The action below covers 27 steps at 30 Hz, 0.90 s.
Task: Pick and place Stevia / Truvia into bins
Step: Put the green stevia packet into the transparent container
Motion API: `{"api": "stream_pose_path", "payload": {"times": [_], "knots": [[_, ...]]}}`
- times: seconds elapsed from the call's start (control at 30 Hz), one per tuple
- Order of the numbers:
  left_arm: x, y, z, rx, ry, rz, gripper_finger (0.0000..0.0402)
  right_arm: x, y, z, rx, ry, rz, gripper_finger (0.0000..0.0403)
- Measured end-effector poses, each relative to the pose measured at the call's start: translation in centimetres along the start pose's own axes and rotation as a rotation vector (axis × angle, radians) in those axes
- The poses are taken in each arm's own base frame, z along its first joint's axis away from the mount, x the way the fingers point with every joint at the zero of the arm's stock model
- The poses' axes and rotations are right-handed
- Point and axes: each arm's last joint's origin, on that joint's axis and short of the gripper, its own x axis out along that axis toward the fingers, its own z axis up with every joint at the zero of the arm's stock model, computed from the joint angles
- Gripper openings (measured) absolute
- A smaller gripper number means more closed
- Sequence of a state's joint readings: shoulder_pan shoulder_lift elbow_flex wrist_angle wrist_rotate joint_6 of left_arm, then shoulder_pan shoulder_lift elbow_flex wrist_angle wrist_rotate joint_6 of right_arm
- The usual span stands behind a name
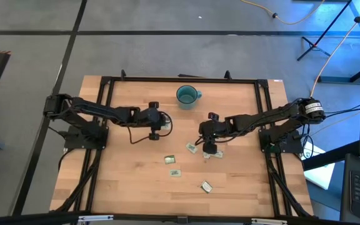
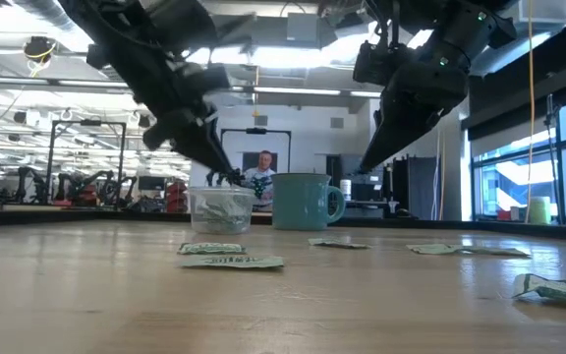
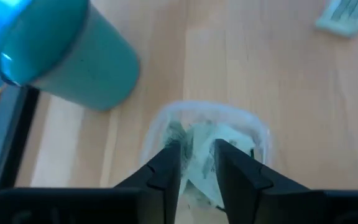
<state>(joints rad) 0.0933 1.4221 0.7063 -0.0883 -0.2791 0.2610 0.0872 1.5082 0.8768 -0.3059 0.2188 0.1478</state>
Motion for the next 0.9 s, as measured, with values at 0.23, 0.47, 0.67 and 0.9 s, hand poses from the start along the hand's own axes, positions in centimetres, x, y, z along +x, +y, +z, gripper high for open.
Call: {"api": "stream_pose_path", "payload": {"times": [0.23, 0.47, 0.67, 0.9], "knots": [[-3.2, -0.4, 1.4, -0.013, -0.147, -0.078, 0.0102, 0.2, 0.1, 0.2, 0.003, -0.017, 0.005, 0.0153], [-6.5, -0.8, 1.0, -0.136, -0.307, -0.315, 0.0102, 0.9, 1.1, -0.3, -0.045, 0.025, 0.086, 0.0153], [-7.9, -1.1, -0.6, -0.217, -0.460, -0.324, 0.0102, 0.9, 1.9, 0.1, -0.076, -0.034, 0.128, 0.0153], [-8.1, -2.0, -1.8, -0.256, -0.564, -0.350, 0.0102, 3.2, 2.8, -0.3, -0.117, -0.014, 0.179, 0.0153]]}}
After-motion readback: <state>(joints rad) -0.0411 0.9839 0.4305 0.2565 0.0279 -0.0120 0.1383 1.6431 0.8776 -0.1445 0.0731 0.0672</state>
